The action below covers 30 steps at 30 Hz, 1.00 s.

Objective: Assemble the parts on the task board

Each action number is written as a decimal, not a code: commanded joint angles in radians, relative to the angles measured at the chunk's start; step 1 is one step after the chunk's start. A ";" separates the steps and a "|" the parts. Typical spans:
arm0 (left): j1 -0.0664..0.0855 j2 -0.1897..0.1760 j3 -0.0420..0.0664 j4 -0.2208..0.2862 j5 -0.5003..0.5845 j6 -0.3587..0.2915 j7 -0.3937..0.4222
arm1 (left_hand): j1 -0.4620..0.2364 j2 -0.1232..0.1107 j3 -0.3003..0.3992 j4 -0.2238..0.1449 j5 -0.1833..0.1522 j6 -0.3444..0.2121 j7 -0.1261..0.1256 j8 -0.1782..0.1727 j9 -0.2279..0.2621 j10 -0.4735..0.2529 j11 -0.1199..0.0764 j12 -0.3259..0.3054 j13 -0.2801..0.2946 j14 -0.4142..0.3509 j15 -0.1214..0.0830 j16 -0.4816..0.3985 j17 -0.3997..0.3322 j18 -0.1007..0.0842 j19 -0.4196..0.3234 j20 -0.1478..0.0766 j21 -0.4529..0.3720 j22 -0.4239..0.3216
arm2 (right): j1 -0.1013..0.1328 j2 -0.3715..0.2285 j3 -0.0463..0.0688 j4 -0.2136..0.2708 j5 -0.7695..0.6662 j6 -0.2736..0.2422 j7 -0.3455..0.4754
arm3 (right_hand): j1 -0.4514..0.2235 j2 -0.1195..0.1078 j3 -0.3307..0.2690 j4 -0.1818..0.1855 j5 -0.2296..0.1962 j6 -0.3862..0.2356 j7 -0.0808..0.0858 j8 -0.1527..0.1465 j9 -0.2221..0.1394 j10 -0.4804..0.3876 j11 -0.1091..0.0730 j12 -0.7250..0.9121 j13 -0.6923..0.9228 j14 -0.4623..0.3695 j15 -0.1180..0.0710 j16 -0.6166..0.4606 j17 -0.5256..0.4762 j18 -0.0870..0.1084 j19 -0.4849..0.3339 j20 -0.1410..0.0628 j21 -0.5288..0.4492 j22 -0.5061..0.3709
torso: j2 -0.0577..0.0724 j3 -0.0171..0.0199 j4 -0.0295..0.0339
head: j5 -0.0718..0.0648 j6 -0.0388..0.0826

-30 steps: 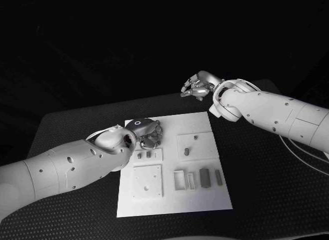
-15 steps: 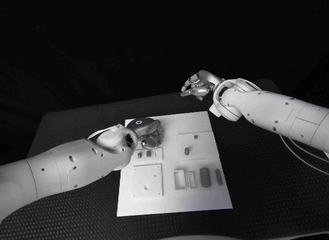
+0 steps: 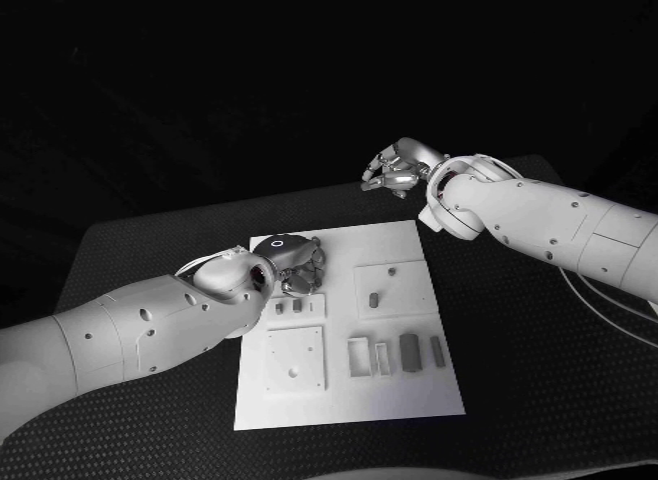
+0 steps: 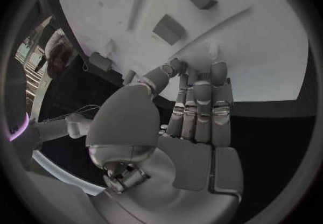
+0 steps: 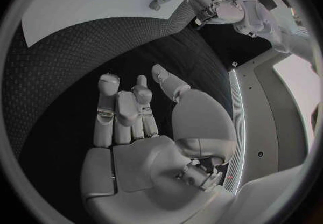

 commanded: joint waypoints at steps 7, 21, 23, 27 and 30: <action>-0.011 0.012 0.000 -0.009 -0.013 0.020 -0.002 | 0.004 0.008 -0.003 -0.001 0.003 0.009 -0.001 0.006 0.001 0.010 0.001 0.004 0.002 0.006 -0.002 0.006 -0.002 0.080 0.008 -0.001 0.004 0.023 | 0.000 0.002 0.000 0.001 0.000 0.010 0.009 | -0.008 0.003 0.000 0.001 -0.003 0.000 0.007 -0.004 0.001 0.000 0.000 0.001 -0.002 -0.001 -0.005 -0.006 0.002 0.027 0.001 -0.005 -0.005 0.020 | 0.000 -0.0001 0.0200 | -0.001 -0.001; -0.012 0.013 0.000 -0.008 -0.013 0.019 0.001 | 0.004 0.013 -0.003 0.001 0.003 0.009 -0.001 0.009 -0.002 0.020 -0.003 0.007 0.007 0.012 -0.006 0.013 -0.004 0.080 0.015 -0.004 0.010 0.023 | 0.000 0.001 0.000 0.002 0.000 0.010 0.009 | -0.008 0.003 0.000 0.001 -0.003 0.001 0.007 -0.004 0.002 0.000 0.000 0.001 -0.002 -0.001 -0.005 -0.006 0.002 0.027 0.001 -0.005 -0.006 0.020 | 0.000 0.0003 0.0210 | -0.004 -0.001; -0.012 0.013 0.000 -0.007 -0.013 0.019 0.001 | 0.004 0.014 -0.002 0.001 0.003 0.010 -0.002 0.011 -0.003 0.024 -0.004 0.008 0.008 0.014 -0.007 0.016 -0.005 0.080 0.017 -0.006 0.012 0.023 | 0.000 0.001 0.000 0.003 0.000 0.010 0.009 | -0.008 0.003 0.000 0.001 -0.003 0.001 0.007 -0.004 0.002 0.001 0.000 0.001 -0.002 -0.001 -0.005 -0.006 0.002 0.027 0.001 -0.005 -0.006 0.020 | -0.001 0.0003 0.0207 | -0.004 -0.001; -0.012 0.013 0.000 -0.006 -0.013 0.023 0.001 | 0.006 0.018 -0.002 0.001 0.003 0.022 -0.007 0.019 -0.002 0.042 -0.011 0.014 0.016 0.021 -0.014 0.025 -0.006 0.080 0.025 -0.010 0.019 0.024 | 0.000 0.001 0.000 0.003 0.000 0.010 0.009 | -0.008 0.003 0.000 0.001 -0.003 0.001 0.007 -0.004 0.002 0.001 0.000 0.001 -0.002 -0.001 -0.006 -0.006 0.002 0.027 0.001 -0.005 -0.006 0.020 | 0.000 0.0004 0.0204 | -0.005 -0.002; -0.012 0.014 0.000 -0.007 -0.013 0.027 0.002 | 0.006 0.023 0.000 0.001 0.004 0.027 -0.010 0.024 -0.003 0.049 -0.014 0.016 0.020 0.024 -0.017 0.028 -0.007 0.079 0.027 -0.013 0.022 0.024 | 0.000 0.002 0.000 0.003 0.000 0.010 0.009 | -0.008 0.003 0.000 0.001 -0.003 0.001 0.007 -0.004 0.002 0.001 0.000 0.001 -0.002 -0.001 -0.006 -0.006 0.002 0.027 0.001 -0.005 -0.006 0.020 | 0.000 0.0000 0.0202 | -0.005 -0.002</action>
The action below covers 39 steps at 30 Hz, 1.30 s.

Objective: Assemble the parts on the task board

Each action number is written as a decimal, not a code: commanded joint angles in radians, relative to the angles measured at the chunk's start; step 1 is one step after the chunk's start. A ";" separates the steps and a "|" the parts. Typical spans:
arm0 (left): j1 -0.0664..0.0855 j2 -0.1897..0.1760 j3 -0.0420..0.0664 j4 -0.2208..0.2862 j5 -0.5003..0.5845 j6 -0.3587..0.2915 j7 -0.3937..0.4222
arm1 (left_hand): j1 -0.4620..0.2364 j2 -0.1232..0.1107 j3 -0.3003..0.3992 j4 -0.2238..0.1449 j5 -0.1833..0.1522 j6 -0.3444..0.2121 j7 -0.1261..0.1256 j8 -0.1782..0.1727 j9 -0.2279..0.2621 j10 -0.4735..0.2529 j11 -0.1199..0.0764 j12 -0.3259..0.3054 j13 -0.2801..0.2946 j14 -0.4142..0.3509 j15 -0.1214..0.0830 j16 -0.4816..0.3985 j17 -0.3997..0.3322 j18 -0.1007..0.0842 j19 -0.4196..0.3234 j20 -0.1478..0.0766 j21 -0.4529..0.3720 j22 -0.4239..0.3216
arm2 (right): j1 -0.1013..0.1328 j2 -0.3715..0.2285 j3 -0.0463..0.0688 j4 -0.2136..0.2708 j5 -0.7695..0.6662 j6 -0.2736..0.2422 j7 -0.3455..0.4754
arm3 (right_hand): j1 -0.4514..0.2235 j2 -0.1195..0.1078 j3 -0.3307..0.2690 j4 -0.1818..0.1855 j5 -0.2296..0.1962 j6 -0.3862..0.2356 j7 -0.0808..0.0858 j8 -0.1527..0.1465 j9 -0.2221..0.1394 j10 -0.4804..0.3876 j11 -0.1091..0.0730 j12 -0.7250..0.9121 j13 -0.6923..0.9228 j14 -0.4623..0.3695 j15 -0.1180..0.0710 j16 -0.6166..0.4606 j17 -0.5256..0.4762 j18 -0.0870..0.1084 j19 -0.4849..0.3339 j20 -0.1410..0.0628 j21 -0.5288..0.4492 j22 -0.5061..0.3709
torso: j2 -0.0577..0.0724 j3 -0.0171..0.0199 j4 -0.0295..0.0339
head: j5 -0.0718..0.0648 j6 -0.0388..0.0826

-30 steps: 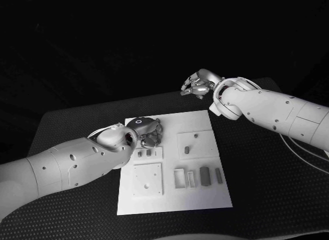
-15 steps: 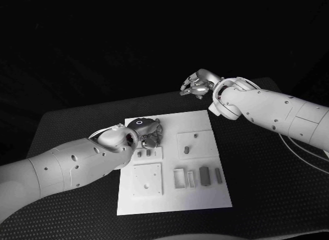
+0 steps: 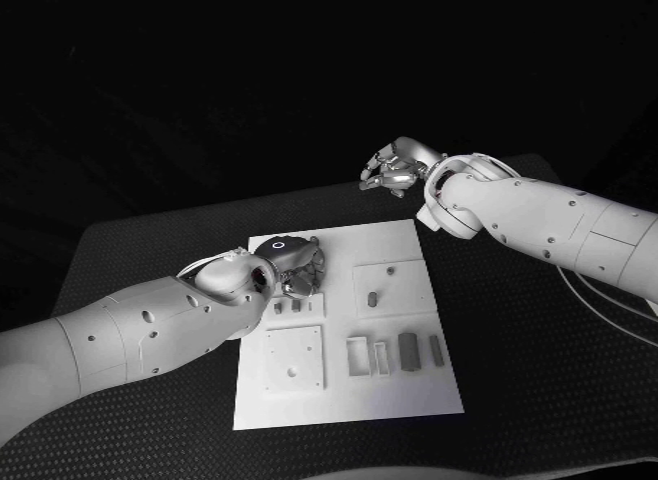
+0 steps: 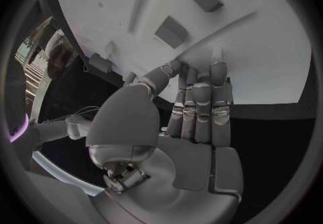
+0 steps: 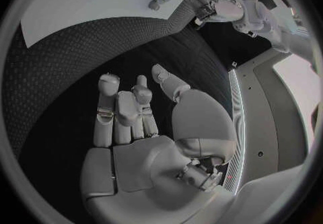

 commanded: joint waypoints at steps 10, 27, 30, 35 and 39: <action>-0.012 0.013 -0.002 -0.010 -0.006 0.020 0.005 | -0.001 0.014 -0.001 0.001 0.003 0.008 -0.001 0.009 -0.002 0.008 0.001 0.003 0.004 0.008 -0.003 0.006 -0.004 0.078 0.009 -0.006 0.006 0.024 | 0.000 0.002 0.000 0.002 0.000 0.010 0.008 | -0.008 0.003 0.000 0.001 -0.003 -0.001 0.009 -0.004 0.001 0.001 -0.001 0.001 -0.001 -0.002 -0.006 -0.006 0.001 0.027 0.001 -0.008 -0.006 0.020 | 0.001 0.0000 0.0200 | -0.003 -0.001; -0.013 0.010 -0.001 -0.009 -0.010 -0.019 0.003 | 0.021 0.037 0.014 -0.001 0.004 0.043 -0.016 0.034 0.000 0.048 -0.015 0.011 0.021 0.031 -0.018 0.014 -0.016 0.074 0.024 -0.018 0.018 0.022 | 0.000 0.000 0.000 0.002 0.000 0.009 0.008 | -0.008 0.003 0.000 0.001 -0.003 -0.001 0.009 -0.004 0.002 0.001 -0.001 0.001 -0.001 -0.002 -0.006 -0.006 0.001 0.027 0.001 -0.008 -0.005 0.020 | 0.000 -0.0003 0.0202 | -0.003 0.000; -0.013 0.008 -0.001 -0.008 -0.010 -0.034 0.009 | 0.024 0.039 0.016 -0.002 0.004 0.049 -0.019 0.038 0.001 0.055 -0.018 0.011 0.024 0.036 -0.021 0.014 -0.019 0.074 0.027 -0.020 0.020 0.022 | 0.000 0.001 0.000 0.002 0.000 0.009 0.009 | -0.008 0.003 0.000 0.000 -0.003 -0.001 0.009 -0.004 0.002 0.001 -0.001 0.001 -0.001 -0.002 -0.006 -0.006 0.001 0.027 0.001 -0.008 -0.005 0.020 | 0.000 -0.0003 0.0200 | -0.003 0.000; -0.016 0.000 -0.001 -0.002 -0.002 -0.075 0.020 | 0.029 0.040 0.020 -0.002 0.007 0.053 -0.020 0.041 0.001 0.059 -0.020 0.011 0.026 0.039 -0.023 0.014 -0.022 0.072 0.029 -0.023 0.020 0.022 | 0.000 0.000 0.000 0.001 0.000 0.009 0.009 | -0.009 0.003 0.000 0.000 -0.003 -0.001 0.009 -0.004 0.002 0.001 -0.001 0.001 -0.001 -0.002 -0.006 -0.006 0.001 0.027 0.001 -0.008 -0.005 0.020 | 0.001 -0.0016 0.0207 | -0.003 0.001; -0.016 -0.016 0.000 0.008 0.007 -0.092 0.028 | 0.033 0.041 0.023 -0.003 0.009 0.054 -0.021 0.043 0.001 0.061 -0.021 0.010 0.027 0.040 -0.024 0.013 -0.023 0.072 0.030 -0.024 0.020 0.021 | 0.000 0.000 0.000 0.000 0.000 0.009 0.009 | -0.009 0.003 0.000 0.001 -0.003 0.000 0.009 -0.004 0.002 0.001 -0.001 0.001 -0.001 -0.002 -0.006 -0.006 0.001 0.027 0.001 -0.008 -0.005 0.020 | 0.000 -0.0017 0.0206 | -0.004 0.002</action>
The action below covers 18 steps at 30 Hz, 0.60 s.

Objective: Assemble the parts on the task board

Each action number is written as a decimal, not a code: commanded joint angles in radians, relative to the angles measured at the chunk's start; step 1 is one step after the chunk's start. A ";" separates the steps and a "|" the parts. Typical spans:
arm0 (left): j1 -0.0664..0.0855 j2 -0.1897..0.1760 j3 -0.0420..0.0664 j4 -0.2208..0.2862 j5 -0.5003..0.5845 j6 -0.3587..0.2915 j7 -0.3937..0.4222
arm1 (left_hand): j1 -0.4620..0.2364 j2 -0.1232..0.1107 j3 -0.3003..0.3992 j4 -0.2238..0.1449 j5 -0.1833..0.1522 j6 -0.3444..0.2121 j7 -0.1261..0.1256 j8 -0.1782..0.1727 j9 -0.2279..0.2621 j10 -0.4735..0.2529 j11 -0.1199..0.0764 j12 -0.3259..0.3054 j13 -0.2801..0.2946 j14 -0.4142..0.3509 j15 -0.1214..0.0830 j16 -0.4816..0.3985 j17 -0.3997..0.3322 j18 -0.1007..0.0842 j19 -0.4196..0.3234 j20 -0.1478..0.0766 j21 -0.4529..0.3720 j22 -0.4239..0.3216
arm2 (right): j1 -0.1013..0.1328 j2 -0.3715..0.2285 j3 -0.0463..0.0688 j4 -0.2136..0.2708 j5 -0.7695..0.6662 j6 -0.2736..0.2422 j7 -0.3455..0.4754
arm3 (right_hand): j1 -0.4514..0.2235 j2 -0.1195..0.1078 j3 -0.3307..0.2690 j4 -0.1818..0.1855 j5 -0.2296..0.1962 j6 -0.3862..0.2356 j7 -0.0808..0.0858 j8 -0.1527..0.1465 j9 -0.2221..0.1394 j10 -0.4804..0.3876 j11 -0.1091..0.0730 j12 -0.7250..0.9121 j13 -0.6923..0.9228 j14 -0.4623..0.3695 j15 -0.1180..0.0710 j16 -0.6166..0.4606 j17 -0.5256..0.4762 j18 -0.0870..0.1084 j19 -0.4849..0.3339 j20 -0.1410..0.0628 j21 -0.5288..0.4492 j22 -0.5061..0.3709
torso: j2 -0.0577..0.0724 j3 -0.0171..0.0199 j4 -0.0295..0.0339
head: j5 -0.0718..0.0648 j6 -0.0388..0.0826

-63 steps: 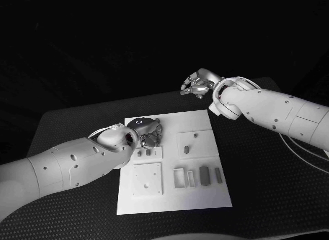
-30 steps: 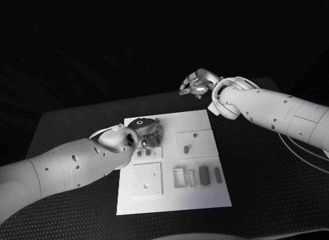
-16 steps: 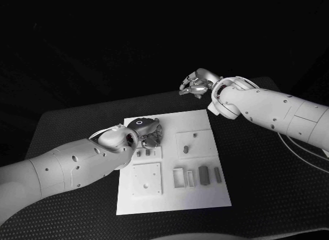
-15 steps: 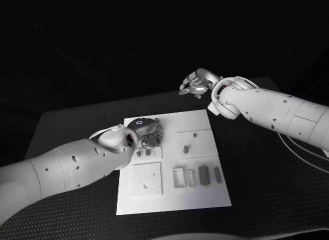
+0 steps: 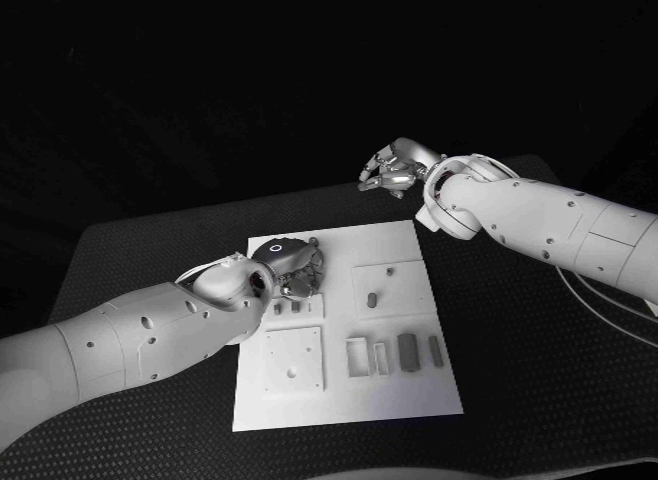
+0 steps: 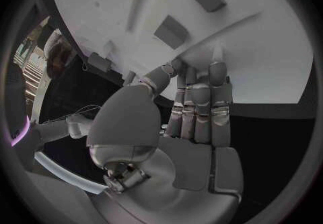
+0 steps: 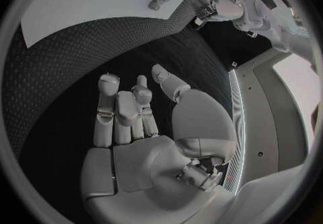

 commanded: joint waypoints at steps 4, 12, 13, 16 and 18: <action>-0.001 -0.022 0.006 0.020 0.017 -0.048 0.028 | 0.004 0.007 0.010 0.000 0.006 0.008 -0.002 0.006 0.001 0.013 -0.003 0.005 0.004 0.011 -0.004 0.005 -0.003 0.072 0.009 -0.006 0.005 0.021 | 0.000 0.000 0.001 -0.001 0.000 0.009 0.008 | -0.009 0.003 0.000 0.001 -0.003 0.002 0.007 -0.004 0.002 0.001 -0.001 0.001 -0.001 0.000 -0.005 -0.006 0.002 0.027 0.001 -0.005 -0.005 0.020 | -0.001 0.0000 0.0212 | -0.001 0.002; -0.001 -0.057 0.035 0.063 0.034 -0.048 0.032 | 0.006 0.006 0.012 0.001 0.006 0.010 -0.002 0.007 0.001 0.015 -0.004 0.004 0.005 0.014 -0.005 0.005 -0.005 0.071 0.012 -0.007 0.005 0.021 | -0.001 -0.002 0.001 -0.002 0.000 0.010 0.009 | -0.009 0.003 0.000 0.001 -0.003 0.002 0.007 -0.004 0.002 0.001 -0.001 0.001 -0.001 0.000 -0.005 -0.006 0.002 0.027 0.001 -0.005 -0.005 0.020 | -0.001 -0.0012 0.0214 | 0.001 0.005; -0.001 -0.063 0.041 0.070 0.036 -0.045 0.034 | 0.006 0.006 0.012 0.001 0.006 0.010 -0.002 0.007 0.001 0.015 -0.004 0.004 0.006 0.014 -0.005 0.005 -0.005 0.071 0.012 -0.008 0.005 0.021 | -0.001 -0.002 0.001 -0.002 0.000 0.010 0.008 | -0.009 0.003 0.000 0.001 -0.003 0.002 0.007 -0.004 0.002 0.001 -0.001 0.001 -0.001 0.000 -0.005 -0.006 0.002 0.027 0.001 -0.005 -0.005 0.020 | -0.001 -0.0016 0.0218 | 0.001 0.005; 0.000 -0.082 0.054 0.091 0.051 -0.046 0.041 | 0.005 0.006 0.012 0.002 0.005 0.010 -0.002 0.008 0.001 0.015 -0.004 0.004 0.006 0.015 -0.005 0.004 -0.006 0.071 0.013 -0.008 0.005 0.021 | -0.001 -0.004 0.001 -0.001 0.000 0.010 0.008 | -0.009 0.003 0.000 0.001 -0.003 0.002 0.007 -0.004 0.002 0.001 -0.001 0.001 -0.001 0.000 -0.005 -0.006 0.002 0.027 0.001 -0.005 -0.005 0.020 | -0.002 -0.0023 0.0236 | 0.002 0.004; 0.000 -0.103 0.060 0.110 0.052 -0.035 0.038 | 0.004 0.006 0.012 0.002 0.005 0.009 -0.002 0.007 0.000 0.014 -0.003 0.002 0.006 0.015 -0.005 0.004 -0.007 0.070 0.013 -0.008 0.005 0.021 | -0.001 -0.004 0.001 -0.001 0.000 0.011 0.008 | -0.009 0.003 0.000 0.001 -0.003 0.002 0.007 -0.004 0.002 0.001 -0.001 0.001 -0.001 0.000 -0.005 -0.006 0.002 0.027 0.001 -0.005 -0.006 0.020 | -0.002 -0.0029 0.0242 | 0.002 0.006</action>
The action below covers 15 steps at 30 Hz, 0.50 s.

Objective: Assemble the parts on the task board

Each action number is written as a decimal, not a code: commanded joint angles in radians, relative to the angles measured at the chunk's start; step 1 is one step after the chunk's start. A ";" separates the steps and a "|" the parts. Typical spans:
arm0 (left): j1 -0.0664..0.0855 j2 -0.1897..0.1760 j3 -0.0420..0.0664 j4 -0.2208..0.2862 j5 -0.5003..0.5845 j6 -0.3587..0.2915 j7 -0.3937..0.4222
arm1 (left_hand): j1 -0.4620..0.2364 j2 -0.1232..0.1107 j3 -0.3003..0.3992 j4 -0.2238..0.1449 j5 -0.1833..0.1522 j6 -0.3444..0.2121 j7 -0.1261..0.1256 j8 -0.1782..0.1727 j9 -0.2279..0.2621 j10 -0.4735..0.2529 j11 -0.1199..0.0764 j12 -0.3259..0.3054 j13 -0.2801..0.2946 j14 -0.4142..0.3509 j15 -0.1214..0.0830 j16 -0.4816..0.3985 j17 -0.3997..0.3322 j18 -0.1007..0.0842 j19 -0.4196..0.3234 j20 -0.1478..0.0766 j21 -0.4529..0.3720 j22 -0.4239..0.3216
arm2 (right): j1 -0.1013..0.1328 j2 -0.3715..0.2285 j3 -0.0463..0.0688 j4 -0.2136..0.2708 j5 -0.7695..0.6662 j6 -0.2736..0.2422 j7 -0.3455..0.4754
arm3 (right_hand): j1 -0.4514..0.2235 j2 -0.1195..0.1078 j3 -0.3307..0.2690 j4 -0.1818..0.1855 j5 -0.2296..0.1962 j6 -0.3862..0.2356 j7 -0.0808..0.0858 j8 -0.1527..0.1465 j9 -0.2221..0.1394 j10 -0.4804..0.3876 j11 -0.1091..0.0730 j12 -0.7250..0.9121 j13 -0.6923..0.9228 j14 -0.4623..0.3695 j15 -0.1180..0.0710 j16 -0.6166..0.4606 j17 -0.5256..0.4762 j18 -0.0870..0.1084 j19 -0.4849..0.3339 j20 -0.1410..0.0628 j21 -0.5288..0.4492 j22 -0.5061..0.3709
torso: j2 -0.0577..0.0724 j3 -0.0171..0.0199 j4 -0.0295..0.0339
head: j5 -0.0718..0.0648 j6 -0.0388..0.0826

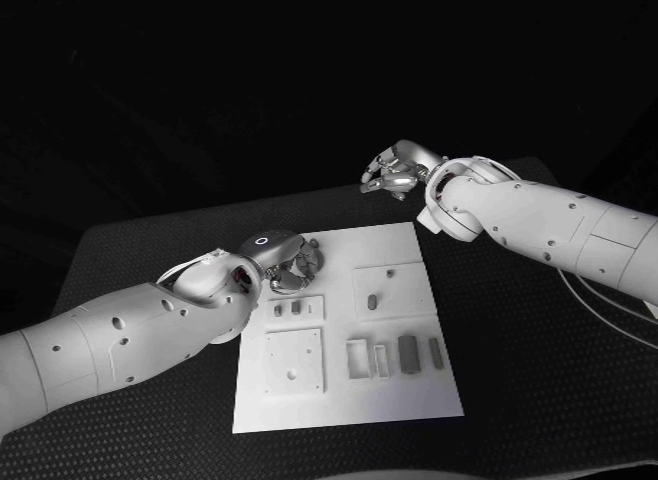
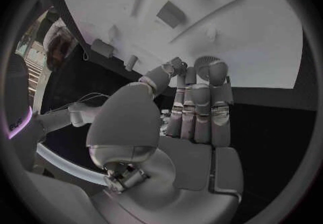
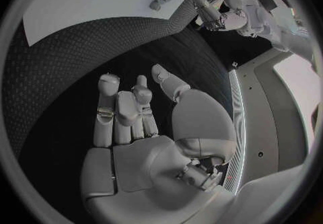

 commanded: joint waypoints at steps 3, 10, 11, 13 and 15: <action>0.003 -0.047 0.006 0.035 0.032 0.018 0.020 | 0.002 0.007 0.007 0.002 0.005 0.006 0.002 0.005 0.000 0.004 0.001 0.000 0.002 0.009 0.000 0.004 -0.002 0.070 0.006 -0.005 0.005 0.020 | -0.001 -0.004 0.001 0.002 0.000 0.010 0.008 | -0.009 0.004 0.000 0.001 -0.003 0.000 0.008 -0.004 0.001 0.001 -0.001 0.001 -0.001 -0.001 -0.005 -0.006 0.002 0.027 0.003 -0.006 -0.006 0.020 | -0.001 -0.0022 0.0242 | -0.001 0.001; 0.003 -0.090 0.005 0.042 0.047 0.050 0.029 | 0.001 0.009 0.007 0.003 0.005 0.007 0.001 0.006 0.001 0.005 0.000 0.000 0.003 0.009 0.000 0.003 -0.003 0.070 0.006 -0.005 0.005 0.020 | -0.002 -0.008 0.001 0.003 0.000 0.011 0.008 | -0.009 0.004 0.000 0.000 -0.003 0.000 0.008 -0.004 0.001 0.001 -0.001 0.001 -0.001 -0.001 -0.005 -0.006 0.002 0.027 0.003 -0.006 -0.006 0.020 | 0.000 -0.0039 0.0264 | 0.000 0.001; 0.003 -0.096 0.004 0.041 0.048 0.051 0.028 | 0.000 0.009 0.007 0.003 0.005 0.007 0.001 0.006 0.001 0.005 0.000 0.000 0.003 0.010 0.000 0.003 -0.003 0.070 0.006 -0.005 0.005 0.020 | -0.002 -0.009 0.001 0.003 0.000 0.011 0.008 | -0.009 0.004 0.000 0.000 -0.003 0.000 0.008 -0.004 0.001 0.001 -0.001 0.001 -0.001 -0.001 -0.005 -0.006 0.002 0.027 0.003 -0.006 -0.006 0.020 | 0.001 -0.0032 0.0254 | 0.001 0.001; 0.003 -0.105 0.004 0.036 0.048 0.050 0.027 | 0.000 0.009 0.007 0.003 0.005 0.007 0.001 0.006 0.001 0.006 0.000 0.000 0.003 0.010 0.000 0.003 -0.003 0.069 0.006 -0.005 0.004 0.020 | -0.003 -0.011 0.001 0.003 0.000 0.011 0.008 | -0.009 0.004 0.000 0.000 -0.003 0.000 0.008 -0.004 0.001 0.001 -0.001 0.001 -0.001 -0.001 -0.005 -0.006 0.002 0.027 0.003 -0.006 -0.006 0.020 | 0.002 -0.0035 0.0253 | 0.001 0.001; 0.003 -0.110 0.004 0.029 0.048 0.048 0.028 | 0.000 0.010 0.007 0.003 0.005 0.008 0.001 0.007 0.001 0.006 0.000 0.000 0.003 0.010 0.000 0.003 -0.003 0.069 0.006 -0.005 0.004 0.020 | -0.003 -0.013 0.001 0.004 0.000 0.011 0.008 | -0.009 0.004 0.000 0.000 -0.003 0.000 0.008 -0.004 0.001 0.001 -0.001 0.001 -0.001 -0.001 -0.005 -0.006 0.002 0.027 0.003 -0.006 -0.006 0.020 | 0.002 -0.0031 0.0251 | 0.002 0.001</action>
